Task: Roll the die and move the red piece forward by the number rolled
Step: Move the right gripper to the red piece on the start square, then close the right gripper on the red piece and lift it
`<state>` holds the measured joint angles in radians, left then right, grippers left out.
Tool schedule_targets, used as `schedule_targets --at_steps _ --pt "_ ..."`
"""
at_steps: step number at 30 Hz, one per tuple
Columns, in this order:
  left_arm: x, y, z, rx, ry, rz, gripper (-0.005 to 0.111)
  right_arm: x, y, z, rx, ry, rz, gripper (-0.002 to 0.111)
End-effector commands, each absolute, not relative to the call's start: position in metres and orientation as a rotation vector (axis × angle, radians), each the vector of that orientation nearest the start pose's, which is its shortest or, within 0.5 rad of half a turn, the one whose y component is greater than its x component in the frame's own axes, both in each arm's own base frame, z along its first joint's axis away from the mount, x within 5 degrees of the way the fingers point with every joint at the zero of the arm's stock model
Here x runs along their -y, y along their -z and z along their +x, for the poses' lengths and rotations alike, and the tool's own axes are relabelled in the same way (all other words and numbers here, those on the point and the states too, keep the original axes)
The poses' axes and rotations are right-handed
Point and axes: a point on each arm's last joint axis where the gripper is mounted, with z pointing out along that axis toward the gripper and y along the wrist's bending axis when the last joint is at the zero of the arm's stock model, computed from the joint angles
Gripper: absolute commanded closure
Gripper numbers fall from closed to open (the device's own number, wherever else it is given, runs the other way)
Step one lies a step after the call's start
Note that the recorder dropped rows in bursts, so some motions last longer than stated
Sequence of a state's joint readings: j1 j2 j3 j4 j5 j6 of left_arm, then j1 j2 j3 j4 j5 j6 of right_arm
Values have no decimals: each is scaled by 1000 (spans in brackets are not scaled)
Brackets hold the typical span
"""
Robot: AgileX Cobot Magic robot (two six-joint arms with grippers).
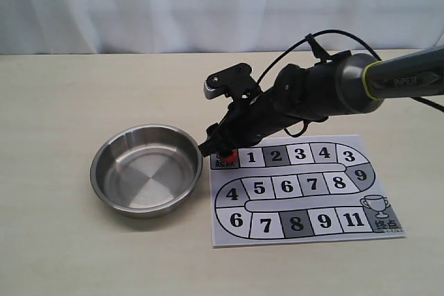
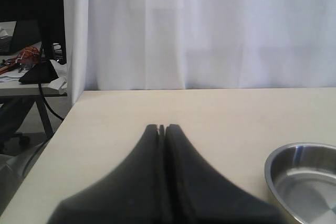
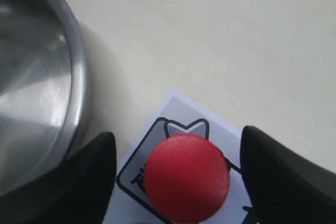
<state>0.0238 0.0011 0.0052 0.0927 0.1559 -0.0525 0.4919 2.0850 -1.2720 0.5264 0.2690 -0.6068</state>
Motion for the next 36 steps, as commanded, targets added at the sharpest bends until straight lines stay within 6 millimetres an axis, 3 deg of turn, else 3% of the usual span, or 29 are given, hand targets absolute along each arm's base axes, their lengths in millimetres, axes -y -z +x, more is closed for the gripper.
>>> schedule_targets --at_steps 1,9,18,23,36 --pt "-3 -200 56 -1627 -59 3 107 -211 -121 373 -2427 -313 -794 46" --pt "-3 -200 56 -1625 -59 3 107 -211 -121 373 -2427 -313 -794 59" --pt "-3 -200 56 -1625 -59 3 107 -211 -121 373 -2429 -314 -795 105" --pt "-3 -200 56 -1625 -59 3 107 -211 -125 373 -2425 -318 -793 104" --pt "-3 -200 56 -1627 -59 3 107 -210 -157 367 -2384 -344 -821 104"
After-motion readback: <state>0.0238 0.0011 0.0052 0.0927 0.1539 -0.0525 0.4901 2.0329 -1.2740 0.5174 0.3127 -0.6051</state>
